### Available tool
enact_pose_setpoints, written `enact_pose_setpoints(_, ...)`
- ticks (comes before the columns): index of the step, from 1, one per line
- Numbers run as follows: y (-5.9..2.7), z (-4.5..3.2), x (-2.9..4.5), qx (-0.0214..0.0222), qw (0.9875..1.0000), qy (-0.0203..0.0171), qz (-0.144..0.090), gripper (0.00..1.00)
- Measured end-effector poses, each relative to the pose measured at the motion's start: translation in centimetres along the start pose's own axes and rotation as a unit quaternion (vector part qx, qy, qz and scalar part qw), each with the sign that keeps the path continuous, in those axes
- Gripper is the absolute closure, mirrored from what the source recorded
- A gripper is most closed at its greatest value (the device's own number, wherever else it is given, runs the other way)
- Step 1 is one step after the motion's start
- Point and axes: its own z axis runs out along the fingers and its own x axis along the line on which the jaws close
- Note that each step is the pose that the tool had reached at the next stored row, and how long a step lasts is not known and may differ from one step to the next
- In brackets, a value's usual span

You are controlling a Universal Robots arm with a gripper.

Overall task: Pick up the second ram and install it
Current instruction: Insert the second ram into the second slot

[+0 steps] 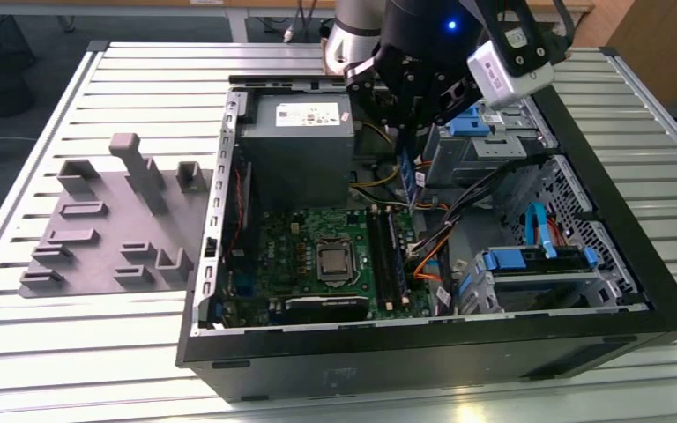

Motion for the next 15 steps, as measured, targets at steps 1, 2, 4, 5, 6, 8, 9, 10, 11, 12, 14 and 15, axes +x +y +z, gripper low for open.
enact_pose_setpoints(1,0.00,0.12,0.00,0.0000,1.0000,0.0000,0.000,0.86)
enact_pose_setpoints(2,0.00,0.18,0.00,0.0005,1.0000,0.0001,0.000,0.86)
enact_pose_setpoints(4,-0.01,0.50,0.00,0.0014,1.0000,0.0005,0.000,0.86)
enact_pose_setpoints(5,-0.02,0.70,0.00,0.0014,1.0000,0.0006,0.000,0.86)
enact_pose_setpoints(6,-0.02,0.88,0.00,0.0014,1.0000,0.0006,-0.001,0.86)
enact_pose_setpoints(8,-0.04,1.24,0.00,0.0014,1.0000,0.0006,-0.002,0.86)
enact_pose_setpoints(9,-0.04,1.41,0.00,0.0014,1.0000,0.0006,-0.002,0.86)
enact_pose_setpoints(10,-0.04,1.56,-0.01,0.0014,1.0000,0.0006,-0.002,0.86)
enact_pose_setpoints(11,-0.05,1.66,-0.01,0.0014,1.0000,0.0006,-0.002,0.86)
enact_pose_setpoints(12,-0.05,1.75,-0.01,0.0014,1.0000,0.0006,-0.002,0.86)
enact_pose_setpoints(14,-0.05,1.77,-0.01,0.0015,1.0000,0.0007,-0.002,0.86)
enact_pose_setpoints(15,-0.05,1.83,-0.01,0.0014,1.0000,0.0006,-0.002,0.86)
